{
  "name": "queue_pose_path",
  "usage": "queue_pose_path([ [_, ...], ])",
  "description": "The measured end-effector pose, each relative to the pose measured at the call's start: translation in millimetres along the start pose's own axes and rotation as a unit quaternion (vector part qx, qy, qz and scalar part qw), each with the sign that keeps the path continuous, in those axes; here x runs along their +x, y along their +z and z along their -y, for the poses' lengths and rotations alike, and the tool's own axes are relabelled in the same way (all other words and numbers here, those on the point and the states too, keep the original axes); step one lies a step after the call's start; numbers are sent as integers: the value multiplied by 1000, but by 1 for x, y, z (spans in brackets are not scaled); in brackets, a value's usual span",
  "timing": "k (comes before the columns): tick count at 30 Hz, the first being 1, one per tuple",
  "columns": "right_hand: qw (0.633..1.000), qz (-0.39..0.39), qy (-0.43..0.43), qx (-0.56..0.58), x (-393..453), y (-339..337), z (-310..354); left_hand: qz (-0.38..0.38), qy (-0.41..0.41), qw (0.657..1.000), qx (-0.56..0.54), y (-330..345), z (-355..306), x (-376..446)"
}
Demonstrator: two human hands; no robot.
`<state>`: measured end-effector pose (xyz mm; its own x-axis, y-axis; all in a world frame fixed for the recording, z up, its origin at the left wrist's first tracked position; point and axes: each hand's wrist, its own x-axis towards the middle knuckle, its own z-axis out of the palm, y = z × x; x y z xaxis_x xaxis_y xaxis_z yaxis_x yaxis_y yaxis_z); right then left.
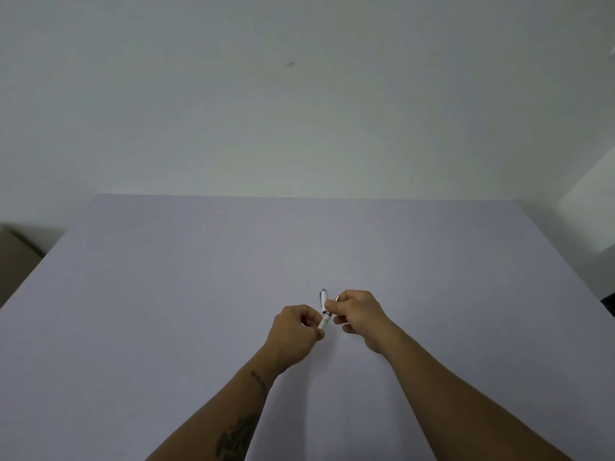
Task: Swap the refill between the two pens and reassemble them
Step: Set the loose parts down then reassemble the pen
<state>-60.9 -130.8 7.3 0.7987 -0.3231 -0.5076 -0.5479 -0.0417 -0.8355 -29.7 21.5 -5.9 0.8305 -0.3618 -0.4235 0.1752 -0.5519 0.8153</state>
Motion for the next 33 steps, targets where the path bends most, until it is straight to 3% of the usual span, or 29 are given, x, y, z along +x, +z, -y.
queue_pose_path([
  [6,991,93,37,87,9,-9,1,-8,-17,1000,-12,-3,-3,10],
  [17,999,-35,31,-10,42,4,-4,-89,-2,994,67,20,-3,28],
  [24,983,103,98,119,57,-7,-7,-60,-28,997,26,15,1,44],
  [33,983,102,88,125,70,0,-7,-69,-67,994,-43,12,9,52],
])
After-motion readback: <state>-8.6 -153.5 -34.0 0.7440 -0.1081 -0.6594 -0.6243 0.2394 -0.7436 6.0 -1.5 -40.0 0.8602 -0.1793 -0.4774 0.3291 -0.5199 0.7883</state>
